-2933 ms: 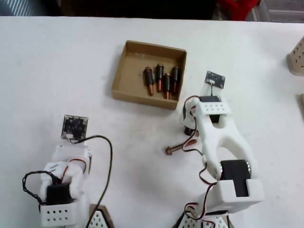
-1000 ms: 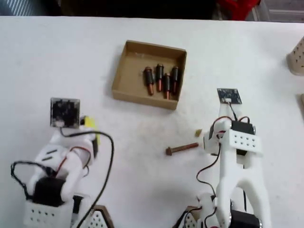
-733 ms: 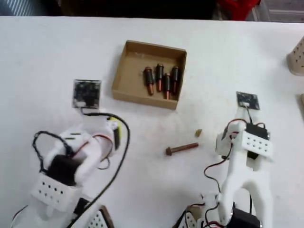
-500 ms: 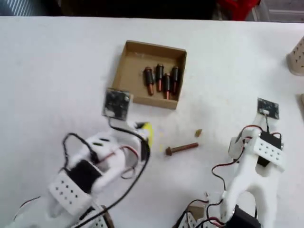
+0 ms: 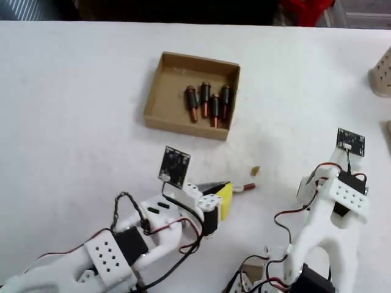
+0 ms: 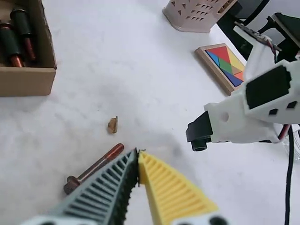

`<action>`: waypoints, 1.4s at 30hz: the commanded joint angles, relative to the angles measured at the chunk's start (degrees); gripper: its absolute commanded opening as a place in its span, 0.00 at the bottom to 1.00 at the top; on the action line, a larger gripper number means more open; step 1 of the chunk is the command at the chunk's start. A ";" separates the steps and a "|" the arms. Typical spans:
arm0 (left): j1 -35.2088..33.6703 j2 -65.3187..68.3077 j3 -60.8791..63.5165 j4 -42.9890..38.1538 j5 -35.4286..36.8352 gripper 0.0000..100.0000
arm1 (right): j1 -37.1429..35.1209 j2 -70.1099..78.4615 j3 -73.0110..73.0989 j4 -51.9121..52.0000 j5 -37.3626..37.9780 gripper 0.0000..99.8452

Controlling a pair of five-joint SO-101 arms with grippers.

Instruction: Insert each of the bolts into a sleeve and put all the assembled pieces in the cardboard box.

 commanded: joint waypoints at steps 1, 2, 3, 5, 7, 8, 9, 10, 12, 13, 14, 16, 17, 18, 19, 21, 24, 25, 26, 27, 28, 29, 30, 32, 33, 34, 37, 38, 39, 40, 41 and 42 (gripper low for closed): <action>0.92 5.05 -2.55 -1.49 0.79 0.02 | 0.40 -0.04 -0.26 -0.66 0.44 0.02; 0.75 7.87 -4.04 -1.49 0.79 0.02 | 0.40 -0.04 -0.26 -0.66 0.44 0.02; 0.57 11.38 -5.80 -1.49 0.79 0.02 | 0.40 -0.04 -0.26 -0.66 0.44 0.02; 0.66 18.33 -8.97 -1.49 0.79 0.02 | 0.40 -0.04 -0.26 -0.66 0.44 0.02; 0.92 24.48 -11.60 -1.67 0.79 0.02 | 0.40 -0.04 -0.26 -0.66 0.44 0.02; 1.01 27.03 -12.48 -2.55 0.79 0.02 | 0.40 -0.04 -0.26 -0.66 0.44 0.02; 1.01 29.23 -12.84 -4.13 0.79 0.02 | 0.40 -0.04 -0.26 -0.66 0.44 0.02; 1.01 30.99 -12.84 -5.89 0.79 0.02 | 0.40 -0.04 -0.26 -0.66 0.44 0.02; 1.01 33.45 -12.75 -8.26 0.88 0.02 | 0.40 -0.04 -0.26 -0.66 0.44 0.02; 1.10 34.15 -12.75 -8.62 0.88 0.02 | 0.40 -0.04 -0.26 -0.66 0.44 0.02; 1.36 34.68 -12.84 -8.62 0.88 0.02 | 0.40 -0.04 -0.26 -0.66 0.44 0.02; 2.95 35.38 -12.84 -8.00 0.88 0.02 | 0.40 -0.04 -0.26 -0.66 0.44 0.02; 3.91 35.65 -13.01 -6.68 0.88 0.02 | 0.40 -0.04 -0.26 -0.75 0.44 0.02; 4.70 36.00 -13.36 -5.54 0.88 0.02 | 0.40 -0.04 -0.26 -0.75 0.44 0.02; 5.05 36.53 -14.07 -4.31 0.88 0.02 | 0.31 -0.04 -0.26 -0.75 0.44 0.02; 4.88 38.46 -15.65 -2.73 0.97 0.02 | 0.31 -0.04 -0.26 -0.75 0.44 0.02; 2.07 43.21 -18.37 -1.58 3.96 0.02 | 0.31 -0.04 -0.26 -0.75 0.44 0.02; 1.01 44.97 -19.60 -0.97 4.57 0.02 | 0.31 -0.04 -0.26 -0.75 0.44 0.02; 0.04 46.90 -20.84 -0.18 4.75 0.02 | 0.31 -0.04 -0.26 -0.75 0.44 0.02; -0.66 48.84 -22.24 0.88 4.92 0.02 | 0.31 -0.04 -0.26 -0.75 0.44 0.02; -1.10 50.68 -23.56 1.67 4.92 0.02 | 0.31 -0.04 -0.26 -0.75 0.44 0.02; -1.27 52.35 -24.62 2.20 4.92 0.02 | 0.31 -0.04 -0.26 -0.75 0.44 0.02; -1.27 53.76 -25.32 2.29 4.92 0.02 | 0.31 -0.04 -0.26 -0.75 0.44 0.02; -1.36 56.13 -26.55 1.93 4.92 0.03 | 0.31 -0.04 -0.26 -0.75 0.44 0.02; -1.89 56.92 -26.90 1.76 4.92 0.03 | 0.31 -0.04 -0.26 -0.75 0.44 0.02; -2.59 57.36 -27.43 1.76 4.92 0.03 | 0.31 -0.04 -0.26 -0.75 0.44 0.02; -5.32 57.98 -28.57 1.58 5.01 0.03 | 0.31 -0.04 -0.26 -0.75 0.44 0.02; -6.20 58.07 -28.84 1.05 5.36 0.03 | 0.31 -0.04 -0.26 -0.75 0.44 0.02; -7.25 58.07 -28.84 0.26 6.33 0.03 | 0.31 -0.04 -0.26 -0.75 0.44 0.02; -8.40 58.15 -28.84 -0.70 7.21 0.03 | 0.31 -0.04 -0.26 -0.75 0.44 0.02; -9.71 58.15 -28.92 -1.76 7.74 0.03 | 0.31 -0.04 -0.26 -0.75 0.44 0.02; -10.95 58.15 -29.01 -2.64 8.18 0.03 | 0.31 -0.04 -0.26 -0.75 0.44 0.02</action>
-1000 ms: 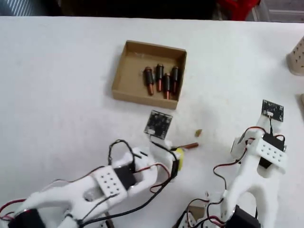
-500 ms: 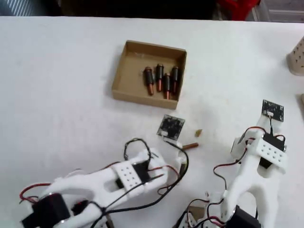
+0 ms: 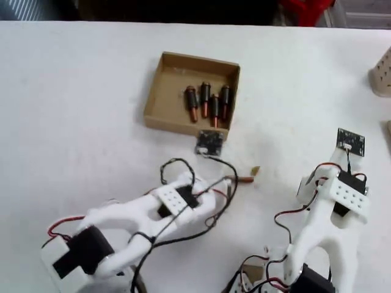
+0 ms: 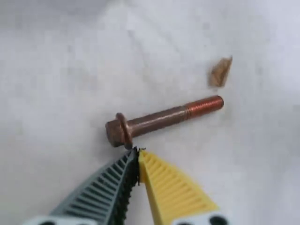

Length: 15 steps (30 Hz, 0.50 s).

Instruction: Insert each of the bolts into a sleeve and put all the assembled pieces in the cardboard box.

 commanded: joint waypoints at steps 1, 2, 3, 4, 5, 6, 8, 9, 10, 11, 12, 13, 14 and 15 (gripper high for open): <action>-5.58 -0.13 -2.81 -4.57 2.29 0.03 | 0.31 -0.04 -0.26 -0.75 0.44 0.02; -6.46 -0.13 -2.81 -5.36 2.29 0.03 | 0.31 -0.04 -0.26 -0.75 0.44 0.02; -6.90 -0.22 -2.81 -5.98 2.29 0.03 | 0.31 -0.04 -0.26 -0.75 0.44 0.02; -7.08 -0.48 -2.81 -6.51 2.29 0.03 | 0.31 -0.04 -0.26 -0.75 0.44 0.02; -7.08 -0.57 -2.81 -6.95 2.29 0.03 | 0.31 -0.04 -0.26 -0.75 0.44 0.02; -6.99 -0.57 -2.90 -7.47 2.37 0.03 | 0.31 -0.04 -0.26 -0.75 0.44 0.02; -7.08 -0.57 -2.90 -9.67 2.37 0.03 | 0.31 -0.04 -0.18 -0.75 0.44 0.02; -7.16 -0.57 -2.90 -10.64 2.46 0.03 | 0.31 -0.04 -0.18 -0.75 0.44 0.02; -7.43 -0.57 -2.99 -11.25 2.90 0.03 | 0.31 -0.04 -0.18 -0.75 0.44 0.02; -7.52 -0.57 -3.34 -11.52 3.96 0.04 | 0.31 -0.04 -0.18 -0.75 0.44 0.02; -7.52 -0.57 -3.96 -11.08 5.01 0.06 | 0.31 -0.04 -0.18 -0.75 0.44 0.02; -7.25 -0.57 -4.57 -10.02 5.71 0.10 | 0.31 -0.04 -0.18 -0.75 0.44 0.02; -6.73 -0.57 -5.10 -8.53 6.24 0.14 | 0.31 -0.04 -0.18 -0.75 0.44 0.02; -5.67 -0.66 -5.45 -6.95 6.42 0.18 | 0.31 -0.04 -0.18 -0.75 0.44 0.02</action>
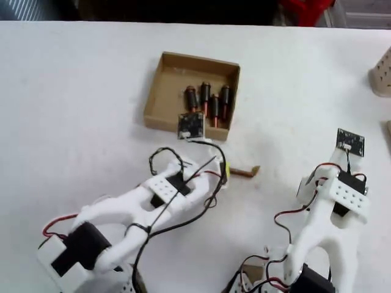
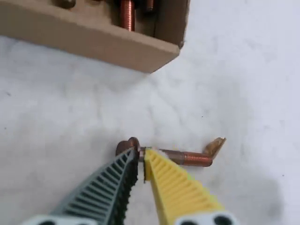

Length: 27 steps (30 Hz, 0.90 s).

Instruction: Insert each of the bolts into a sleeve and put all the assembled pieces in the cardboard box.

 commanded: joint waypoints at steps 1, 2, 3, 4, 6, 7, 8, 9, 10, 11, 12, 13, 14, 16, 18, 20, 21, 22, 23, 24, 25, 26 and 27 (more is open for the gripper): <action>2.33 -0.75 -4.40 3.69 2.11 0.21 | 0.31 -0.04 -0.35 -0.75 0.44 0.02; 3.56 -0.84 -4.40 4.57 2.20 0.24 | 0.31 -0.04 -0.35 -0.75 0.44 0.02; 4.79 -0.84 -4.40 5.01 2.20 0.26 | 0.31 -0.04 -0.35 -0.75 0.44 0.02; 5.93 -0.84 -4.40 5.54 2.20 0.27 | 0.31 -0.04 -0.35 -0.75 0.44 0.02; 7.96 -0.84 -4.40 6.42 2.37 0.25 | 0.31 -0.04 -0.35 -0.75 0.53 0.02; 8.40 -0.84 -4.48 6.68 3.34 0.23 | 0.31 -0.04 -0.35 -0.75 0.53 0.02; 8.48 -0.75 -5.10 7.30 4.40 0.21 | 0.31 -0.04 -0.35 -0.75 0.62 0.02; 8.13 -0.40 -5.98 8.62 5.27 0.20 | 0.31 -0.04 -0.35 -0.75 0.62 0.02; 7.16 -0.31 -7.03 10.11 5.63 0.19 | 0.31 -0.04 -0.35 -0.75 0.62 0.02; 6.11 -0.22 -8.00 11.34 5.71 0.18 | 0.31 -0.04 -0.35 -0.75 0.70 0.02; 5.14 -0.22 -8.44 11.87 5.89 0.19 | 0.31 -0.04 -0.35 -0.75 0.79 0.02; 4.18 -0.22 -8.79 12.31 6.33 0.20 | 0.31 -0.04 -0.35 -0.75 0.79 0.02; 3.56 -0.22 -8.88 12.31 7.12 0.21 | -0.13 -0.04 -0.35 -0.75 0.88 0.02; 2.68 -0.22 -8.97 12.31 7.74 0.23 | -1.19 -0.04 -0.09 -0.75 0.88 0.02; 2.51 -0.22 -8.97 12.22 7.82 0.25 | -1.63 -0.04 0.53 -1.71 0.88 0.02; 2.51 0.66 -9.23 12.22 7.82 0.26 | -1.71 -0.04 0.70 -2.24 0.88 0.02; 2.51 1.63 -10.02 12.40 7.82 0.26 | -1.71 -0.04 0.70 -2.24 0.88 0.02; 2.51 2.95 -11.08 12.66 7.82 0.26 | -1.80 -0.04 0.70 -2.15 0.88 0.02; 2.51 4.53 -11.96 12.84 7.82 0.26 | -1.80 -0.04 0.70 -2.15 0.88 0.02; 2.51 6.11 -13.10 13.71 7.82 0.26 | -1.80 -0.04 0.70 -2.15 0.88 0.02; 2.51 7.52 -14.33 14.95 7.82 0.26 | -1.80 -0.04 0.79 -2.15 0.88 0.02; 2.51 8.75 -15.82 16.53 7.91 0.26 | -1.71 -0.04 0.79 -2.15 0.88 0.02; 2.51 9.89 -17.32 18.20 8.18 0.26 | -1.63 -0.04 0.79 -2.15 0.88 0.02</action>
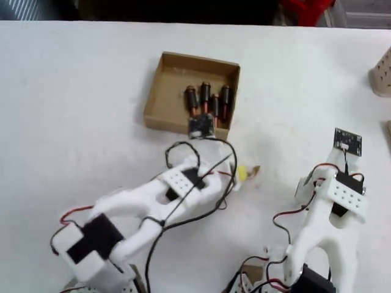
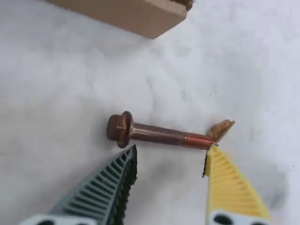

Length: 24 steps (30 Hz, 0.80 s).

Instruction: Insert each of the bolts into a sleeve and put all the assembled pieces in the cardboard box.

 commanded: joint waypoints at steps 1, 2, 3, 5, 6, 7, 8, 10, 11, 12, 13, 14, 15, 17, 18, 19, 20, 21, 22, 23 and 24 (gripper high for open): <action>-0.57 3.91 -8.09 5.89 1.93 0.26 | -0.66 -0.04 -0.18 -0.66 0.88 0.02; -0.84 4.70 -9.23 7.21 2.73 0.26 | -0.66 -0.04 -0.18 -0.66 0.88 0.02; -1.36 5.41 -10.29 8.18 3.16 0.27 | -0.66 -0.04 -0.18 -0.66 0.88 0.02; -2.86 6.55 -11.43 8.62 3.34 0.27 | -0.75 -0.04 -0.18 -0.66 0.97 0.02; -3.56 6.99 -11.96 8.62 3.43 0.27 | -0.84 -0.04 -0.18 -0.66 0.97 0.02; -4.09 7.08 -12.22 8.53 3.43 0.27 | -0.84 -0.04 -0.18 -0.66 0.97 0.02; -4.62 7.08 -12.57 8.18 3.43 0.27 | -0.84 -0.04 -0.18 -0.66 0.97 0.02; -5.67 7.08 -13.19 6.59 3.43 0.27 | -0.84 -0.04 -0.18 -0.66 0.97 0.02; -6.37 7.16 -13.45 5.45 3.43 0.27 | -0.84 -0.04 -0.18 -0.66 0.97 0.02; -6.81 7.60 -13.89 4.13 3.52 0.27 | -0.84 -0.04 -0.18 -0.66 0.97 0.02; -6.99 7.78 -14.15 3.25 3.52 0.27 | -0.84 -0.04 -0.18 -0.66 0.97 0.02; -6.99 7.96 -14.33 2.81 3.52 0.27 | -0.84 -0.04 -0.18 -0.66 0.97 0.02; -6.99 8.48 -14.59 2.90 3.52 0.26 | -0.84 -0.04 -0.18 -0.66 0.97 0.02; -6.99 10.15 -15.56 2.90 3.52 0.26 | -0.84 -0.04 -0.09 -0.57 0.97 0.02; -6.99 11.30 -16.26 3.08 3.52 0.26 | -0.84 -0.04 -0.09 -0.57 0.97 0.02; -6.99 12.35 -17.05 3.52 3.52 0.26 | -0.84 -0.04 -0.09 -0.57 0.97 0.02; -6.99 13.41 -18.11 4.57 3.52 0.26 | -0.84 -0.04 -0.09 -0.57 0.97 0.02; -6.99 14.20 -19.34 5.89 3.52 0.26 | -0.84 -0.04 -0.09 -0.57 0.97 0.02; -6.90 14.99 -20.48 7.30 3.52 0.26 | -0.84 -0.04 -0.09 -0.57 0.97 0.02; -6.90 15.43 -21.45 8.35 3.52 0.26 | -0.84 -0.04 -0.09 -0.57 0.97 0.02; -6.90 15.78 -21.98 9.05 3.52 0.26 | -0.84 -0.04 -0.09 -0.57 0.97 0.02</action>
